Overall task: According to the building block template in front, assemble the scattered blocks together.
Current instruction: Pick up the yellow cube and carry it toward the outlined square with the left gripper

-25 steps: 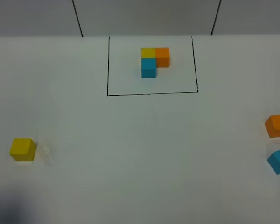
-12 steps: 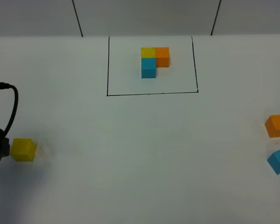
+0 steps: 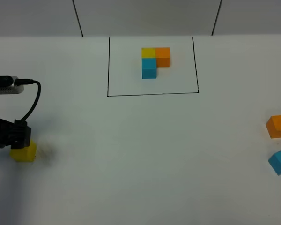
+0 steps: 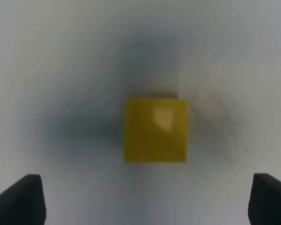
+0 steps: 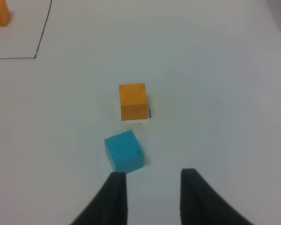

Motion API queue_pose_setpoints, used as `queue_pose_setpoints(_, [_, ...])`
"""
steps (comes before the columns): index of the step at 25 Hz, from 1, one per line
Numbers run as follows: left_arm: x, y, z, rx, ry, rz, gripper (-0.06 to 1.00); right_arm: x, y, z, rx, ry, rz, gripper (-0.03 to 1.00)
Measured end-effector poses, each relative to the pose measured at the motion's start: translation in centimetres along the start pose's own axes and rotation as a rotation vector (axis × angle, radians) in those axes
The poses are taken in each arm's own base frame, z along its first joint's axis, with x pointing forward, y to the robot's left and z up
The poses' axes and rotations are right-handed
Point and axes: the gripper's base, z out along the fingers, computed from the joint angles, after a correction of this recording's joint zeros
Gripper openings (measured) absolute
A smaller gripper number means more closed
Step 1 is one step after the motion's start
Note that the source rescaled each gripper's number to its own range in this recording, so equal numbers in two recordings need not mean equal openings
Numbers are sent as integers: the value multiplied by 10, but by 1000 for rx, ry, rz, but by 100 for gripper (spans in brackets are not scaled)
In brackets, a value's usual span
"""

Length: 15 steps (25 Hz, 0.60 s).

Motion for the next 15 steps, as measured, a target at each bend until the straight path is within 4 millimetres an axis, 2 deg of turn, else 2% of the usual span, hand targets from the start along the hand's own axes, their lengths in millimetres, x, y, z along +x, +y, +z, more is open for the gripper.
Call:
queue_pose_setpoints(9, [-7,-2,39,9,41,-13,78,0,0,0,0,0,0,0])
queue_pose_setpoints(15, [-6,-2,58,8,83,-13,75,0,0,0,0,0,0,0])
